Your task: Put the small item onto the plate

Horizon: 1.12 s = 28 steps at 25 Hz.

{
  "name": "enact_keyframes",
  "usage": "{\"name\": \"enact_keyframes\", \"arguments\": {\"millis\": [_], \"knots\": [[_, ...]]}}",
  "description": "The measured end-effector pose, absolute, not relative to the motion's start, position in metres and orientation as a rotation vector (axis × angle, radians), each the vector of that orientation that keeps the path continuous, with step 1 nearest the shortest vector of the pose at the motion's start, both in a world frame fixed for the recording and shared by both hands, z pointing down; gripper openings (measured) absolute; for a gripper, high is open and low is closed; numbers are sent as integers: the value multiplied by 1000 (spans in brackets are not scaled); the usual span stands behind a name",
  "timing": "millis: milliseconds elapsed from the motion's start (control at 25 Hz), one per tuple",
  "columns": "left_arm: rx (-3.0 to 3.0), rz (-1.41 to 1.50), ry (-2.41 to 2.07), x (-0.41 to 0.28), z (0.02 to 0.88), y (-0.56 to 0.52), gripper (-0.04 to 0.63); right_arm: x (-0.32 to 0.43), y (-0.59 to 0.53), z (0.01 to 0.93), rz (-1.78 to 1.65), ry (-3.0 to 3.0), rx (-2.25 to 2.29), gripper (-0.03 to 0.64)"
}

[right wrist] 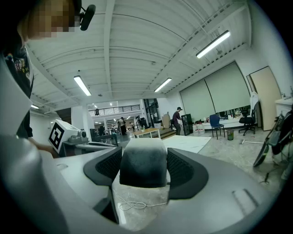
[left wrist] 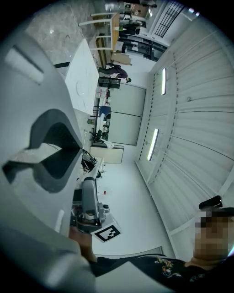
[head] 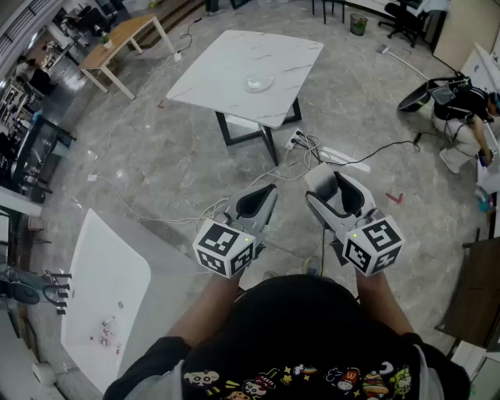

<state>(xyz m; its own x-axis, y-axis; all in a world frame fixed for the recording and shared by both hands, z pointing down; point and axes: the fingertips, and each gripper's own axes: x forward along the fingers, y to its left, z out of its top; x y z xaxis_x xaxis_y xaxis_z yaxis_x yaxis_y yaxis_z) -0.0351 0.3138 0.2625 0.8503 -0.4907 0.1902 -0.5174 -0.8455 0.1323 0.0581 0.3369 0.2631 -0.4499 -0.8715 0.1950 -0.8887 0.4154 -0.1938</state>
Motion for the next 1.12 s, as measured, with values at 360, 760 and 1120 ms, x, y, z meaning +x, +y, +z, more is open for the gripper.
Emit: {"name": "enact_keyframes", "arguments": {"millis": [360,760,1120], "knots": [[2844,220,-796,-41,260,305,2,54,328,259,397,-2588,1605,334],[2779,204,-825,-26,276,298,2,67,323,268,435,-2602,1569,331],[2639,204,-895,25,321,290,2,109,300,265,421,-2706,1449,330]]}}
